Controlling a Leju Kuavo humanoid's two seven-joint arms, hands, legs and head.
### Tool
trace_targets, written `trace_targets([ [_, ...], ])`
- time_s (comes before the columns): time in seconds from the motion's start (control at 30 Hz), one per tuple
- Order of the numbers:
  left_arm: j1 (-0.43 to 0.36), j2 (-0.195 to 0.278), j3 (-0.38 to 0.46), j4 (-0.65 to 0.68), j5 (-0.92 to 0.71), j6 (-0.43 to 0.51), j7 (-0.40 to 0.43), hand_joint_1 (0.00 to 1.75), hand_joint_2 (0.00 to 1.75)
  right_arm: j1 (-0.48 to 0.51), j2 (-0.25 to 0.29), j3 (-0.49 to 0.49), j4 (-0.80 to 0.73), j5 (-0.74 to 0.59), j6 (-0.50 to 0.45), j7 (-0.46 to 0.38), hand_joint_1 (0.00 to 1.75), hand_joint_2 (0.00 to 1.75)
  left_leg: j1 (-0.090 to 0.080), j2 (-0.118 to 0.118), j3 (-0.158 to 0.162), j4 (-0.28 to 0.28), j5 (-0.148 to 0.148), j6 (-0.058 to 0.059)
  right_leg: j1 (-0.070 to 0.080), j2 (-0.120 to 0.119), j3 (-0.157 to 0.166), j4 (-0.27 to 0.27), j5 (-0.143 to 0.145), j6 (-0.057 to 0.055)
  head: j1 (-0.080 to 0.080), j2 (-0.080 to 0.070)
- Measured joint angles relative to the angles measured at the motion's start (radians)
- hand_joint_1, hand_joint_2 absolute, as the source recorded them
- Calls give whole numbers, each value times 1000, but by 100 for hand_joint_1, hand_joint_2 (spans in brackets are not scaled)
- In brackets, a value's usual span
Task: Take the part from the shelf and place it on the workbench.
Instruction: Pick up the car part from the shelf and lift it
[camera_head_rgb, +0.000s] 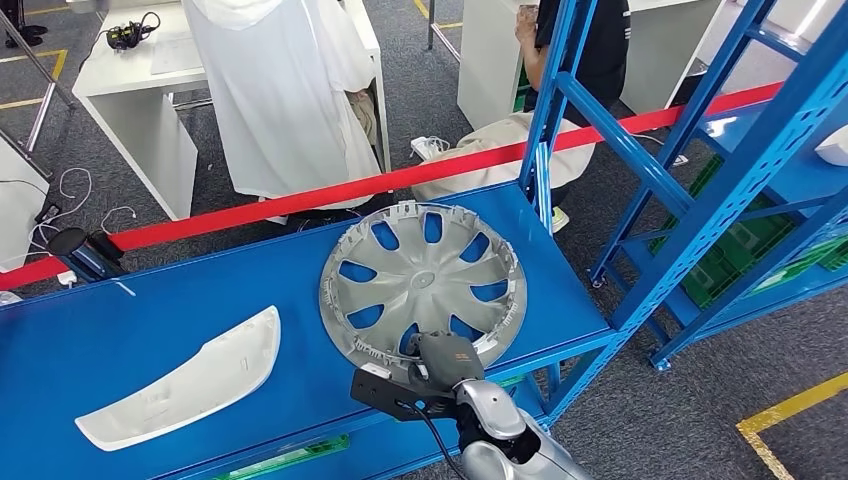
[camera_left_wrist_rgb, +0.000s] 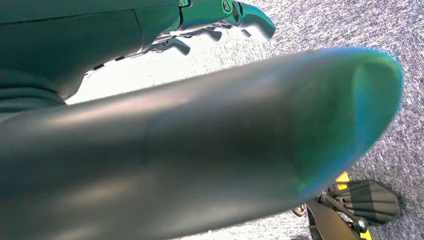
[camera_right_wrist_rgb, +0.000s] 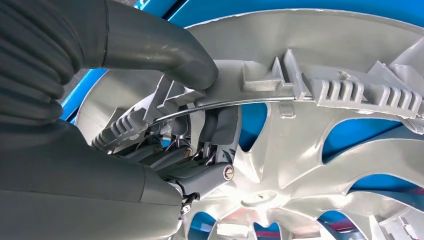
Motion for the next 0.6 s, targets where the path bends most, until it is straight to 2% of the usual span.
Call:
trace_targets([
  [0.2, 0, 0, 0, 0, -10, -4, 1, 0, 0, 0, 0, -19, -36, -7, -48, -33, 175, 175, 0, 0, -1, 0, 1, 0, 0, 0, -1, 0, 1, 0, 0, 0],
  [0.33, 0, 0, 0, 0, -25, -5, 4, 0, 0, -20, -2, -23, -140, 32, -123, -92, 175, 175, 0, 0, -6, 0, 3, 1, 0, 0, -4, 0, 3, 1, 0, 0],
  [0.57, -15, -1, 0, 0, -43, -4, 2, 0, 0, -162, 3, -17, -297, 56, -193, -193, 175, 175, 0, 0, -9, 0, 5, -1, 0, 1, -9, 1, 5, 1, 0, 0],
  [0.6, -19, -1, 0, 0, -45, -3, 1, 0, 44, -186, 6, -15, -310, 57, -198, -202, 175, 175, 0, 0, -9, 0, 5, -1, 0, 1, -8, 1, 5, 1, 0, 0],
])
